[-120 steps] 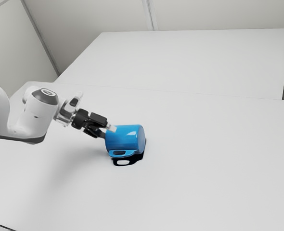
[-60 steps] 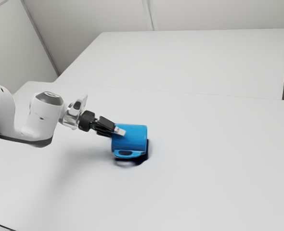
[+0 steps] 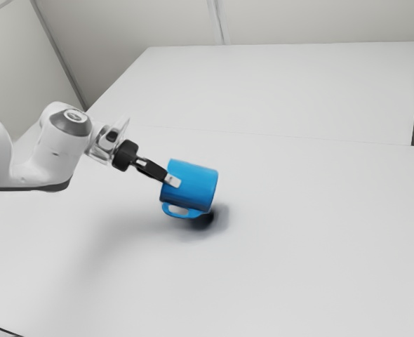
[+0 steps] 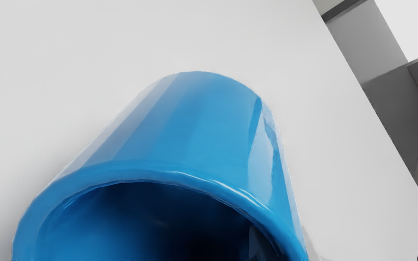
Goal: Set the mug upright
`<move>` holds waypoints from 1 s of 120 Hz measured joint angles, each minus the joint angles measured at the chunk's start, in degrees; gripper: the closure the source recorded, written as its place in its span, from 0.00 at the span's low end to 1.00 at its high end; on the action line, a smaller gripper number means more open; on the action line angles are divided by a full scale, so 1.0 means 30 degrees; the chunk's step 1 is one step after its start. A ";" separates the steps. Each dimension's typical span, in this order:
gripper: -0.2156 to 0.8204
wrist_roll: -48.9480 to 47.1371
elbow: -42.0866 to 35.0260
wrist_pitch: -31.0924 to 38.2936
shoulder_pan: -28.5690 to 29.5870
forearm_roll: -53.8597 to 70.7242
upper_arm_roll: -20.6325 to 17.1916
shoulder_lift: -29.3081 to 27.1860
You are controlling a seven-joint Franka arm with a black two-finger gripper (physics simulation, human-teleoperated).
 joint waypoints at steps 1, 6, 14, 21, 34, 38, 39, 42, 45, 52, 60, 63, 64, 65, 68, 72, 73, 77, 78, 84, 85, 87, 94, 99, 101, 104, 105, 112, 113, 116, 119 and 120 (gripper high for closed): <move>0.95 -0.0050 0.0037 0.0049 0.0001 0.0312 -0.0048 -0.0029; 0.96 -0.0435 0.0280 0.0321 0.0100 0.2309 -0.0422 -0.0190; 0.96 -0.1277 0.0795 0.0765 0.0236 0.5890 -0.1122 -0.0307; 0.97 -0.2137 0.1303 0.1194 0.0386 0.9167 -0.1882 -0.0335; 0.97 -0.3653 0.1590 0.2107 0.0346 1.3896 -0.3143 -0.0400; 0.97 -0.4095 0.1509 0.2350 0.0243 1.5017 -0.3459 -0.0494; 0.97 -0.4202 0.1480 0.2410 0.0203 1.5262 -0.3524 -0.0511; 0.97 -0.4516 0.1332 0.2601 0.0124 1.5958 -0.3751 -0.0617; 0.97 -0.4824 0.1146 0.2793 -0.0012 1.6563 -0.3915 -0.0760; 0.97 -0.5502 0.0531 0.3312 -0.0194 1.7701 -0.4408 -0.1296; 0.97 -0.6204 -0.0252 0.3907 -0.0617 1.8538 -0.4736 -0.1794; 0.97 -0.6450 -0.0515 0.4108 -0.0777 1.8759 -0.4810 -0.1940; 0.97 -0.6530 -0.0589 0.4170 -0.0819 1.8823 -0.4832 -0.1980; 0.97 -0.6609 -0.0665 0.4230 -0.0854 1.8884 -0.4854 -0.2014; 0.97 -0.6842 -0.0872 0.4416 -0.0856 1.9045 -0.4971 -0.2115; 0.97 -0.7138 -0.1174 0.4661 -0.0765 1.9217 -0.5094 -0.2272; 0.97 -0.7210 -0.1250 0.4717 -0.0730 1.9254 -0.5116 -0.2319; 0.97 -0.7490 -0.1578 0.4920 -0.0536 1.9380 -0.5190 -0.2527; 0.97 -0.7558 -0.1680 0.4965 -0.0460 1.9404 -0.5223 -0.2605; 0.97 -0.7949 -0.2196 0.5201 -0.0108 1.9520 -0.5385 -0.3036; 0.97 -0.8012 -0.2260 0.5236 -0.0080 1.9535 -0.5403 -0.3088; 0.97 -0.8136 -0.2367 0.5300 -0.0044 1.9562 -0.5431 -0.3172; 0.97 -0.8542 -0.2627 0.5486 -0.0020 1.9632 -0.5502 -0.3319; 0.97 -0.8812 -0.2797 0.5590 -0.0029 1.9671 -0.5570 -0.3363; 0.97 -0.8916 -0.2858 0.5626 -0.0044 1.9685 -0.5592 -0.3373; 0.97 -0.9066 -0.2932 0.5674 -0.0062 1.9702 -0.5626 -0.3383; 0.97 -0.9115 -0.2950 0.5689 -0.0070 1.9707 -0.5634 -0.3385; 0.97 -0.9439 -0.3084 0.5767 -0.0081 1.9711 -0.5722 -0.3408; 0.97 -0.9483 -0.3097 0.5774 -0.0084 1.9708 -0.5729 -0.3411; 0.97 -0.9612 -0.3136 0.5790 -0.0087 1.9700 -0.5744 -0.3418; 0.97 -0.9736 -0.3161 0.5801 -0.0087 1.9692 -0.5753 -0.3422; 0.97 -0.9776 -0.3167 0.5803 -0.0086 1.9689 -0.5756 -0.3423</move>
